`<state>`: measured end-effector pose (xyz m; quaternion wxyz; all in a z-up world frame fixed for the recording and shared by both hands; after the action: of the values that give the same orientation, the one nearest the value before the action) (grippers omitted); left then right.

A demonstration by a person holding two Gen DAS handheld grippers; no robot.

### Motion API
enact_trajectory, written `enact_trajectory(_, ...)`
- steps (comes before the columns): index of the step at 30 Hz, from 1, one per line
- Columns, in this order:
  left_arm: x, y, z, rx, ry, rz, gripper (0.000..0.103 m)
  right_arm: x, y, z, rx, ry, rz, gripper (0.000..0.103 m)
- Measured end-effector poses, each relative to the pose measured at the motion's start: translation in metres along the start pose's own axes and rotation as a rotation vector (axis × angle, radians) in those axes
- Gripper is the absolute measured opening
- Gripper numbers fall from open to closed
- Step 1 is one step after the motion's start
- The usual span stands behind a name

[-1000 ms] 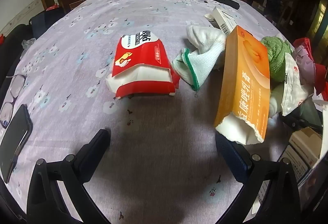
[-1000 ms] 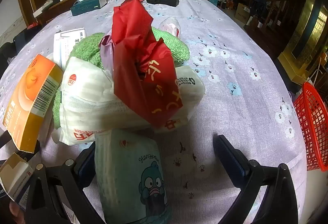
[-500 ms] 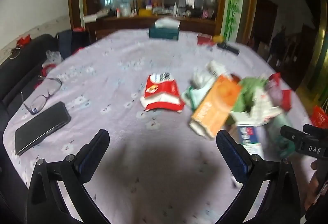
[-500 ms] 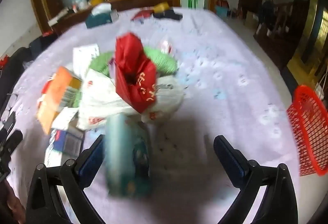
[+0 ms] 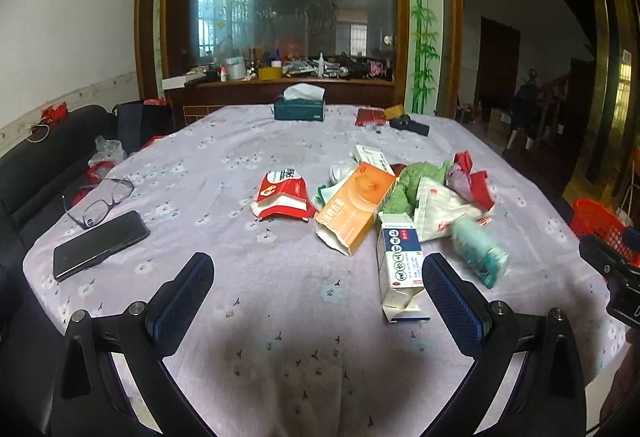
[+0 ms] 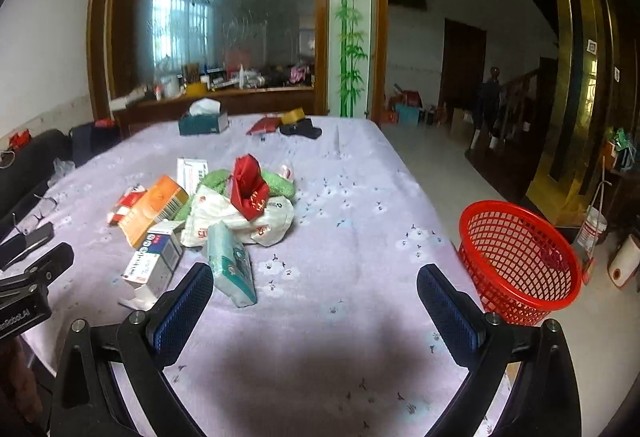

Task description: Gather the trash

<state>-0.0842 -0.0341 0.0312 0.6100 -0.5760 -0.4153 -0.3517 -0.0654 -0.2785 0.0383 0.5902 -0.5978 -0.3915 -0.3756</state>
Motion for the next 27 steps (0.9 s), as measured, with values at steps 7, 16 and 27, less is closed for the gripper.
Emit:
enact_trajectory(7,-0.001,-0.005,-0.009,-0.002,0.029,-0.002,0.103,-0.002,-0.004,-0.005,0.009,0.027,0.010,0.103)
enact_trajectory(16,-0.011,0.004,-0.014,-0.013,0.035,0.032,0.103,-0.010,0.004,-0.004,0.008,0.028,0.036,0.103)
enact_trajectory(27,-0.012,0.008,-0.015,-0.008,0.028,0.032,0.103,-0.013,0.005,0.000,0.012,0.019,0.040,0.103)
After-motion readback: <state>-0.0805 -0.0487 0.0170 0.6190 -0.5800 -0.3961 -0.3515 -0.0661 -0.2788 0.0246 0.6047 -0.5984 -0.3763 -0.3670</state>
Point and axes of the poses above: each gripper's, at about its wrist camera, not at the fingertips, and y roughly the way its jaws point, z to its left, x to its top, the point moved 10 cm from there along y, roughly the way its jaws point, and after that the axes turned 6 degrees about -z, right-handed, at the moved point
